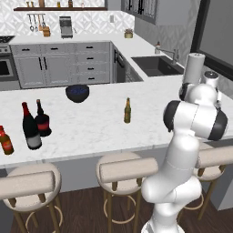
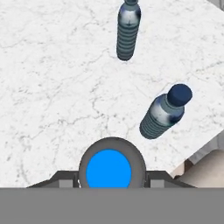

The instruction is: Move the plastic bottles in the middle to the plastics group, and the glass bottles in the middle to the glass group.

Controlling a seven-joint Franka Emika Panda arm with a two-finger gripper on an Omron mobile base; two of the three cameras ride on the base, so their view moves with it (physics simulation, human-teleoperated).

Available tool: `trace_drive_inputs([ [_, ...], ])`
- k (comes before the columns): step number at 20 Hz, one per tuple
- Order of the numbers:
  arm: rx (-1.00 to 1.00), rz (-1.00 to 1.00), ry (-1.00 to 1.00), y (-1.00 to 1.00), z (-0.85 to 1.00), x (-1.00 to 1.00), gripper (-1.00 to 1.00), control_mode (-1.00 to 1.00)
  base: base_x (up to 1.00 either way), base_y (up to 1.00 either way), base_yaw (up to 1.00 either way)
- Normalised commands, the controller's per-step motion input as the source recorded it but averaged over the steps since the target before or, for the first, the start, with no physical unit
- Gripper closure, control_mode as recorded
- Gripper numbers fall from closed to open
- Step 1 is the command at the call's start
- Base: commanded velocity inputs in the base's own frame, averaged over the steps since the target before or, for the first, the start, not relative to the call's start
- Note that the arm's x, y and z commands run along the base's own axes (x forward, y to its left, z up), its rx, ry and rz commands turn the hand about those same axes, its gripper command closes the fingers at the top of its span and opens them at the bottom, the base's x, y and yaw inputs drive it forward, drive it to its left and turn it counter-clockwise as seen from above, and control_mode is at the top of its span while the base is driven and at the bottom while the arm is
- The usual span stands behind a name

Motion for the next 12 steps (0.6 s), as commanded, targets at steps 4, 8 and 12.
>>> trace_drive_inputs([
  [4, 0.07, 0.0, -0.02, -0.02, 0.0, 0.0, 1.0, -1.0, 0.0, 0.0, 0.0],
  [8, 0.05, 0.0, -0.06, 0.0, 0.0, 0.04, 1.0, -1.0, 0.0, 0.0, 0.0],
  [12, 0.01, 0.0, -0.05, 0.01, -0.04, 0.03, 1.0, -1.0, 0.0, 0.0, 0.0],
])
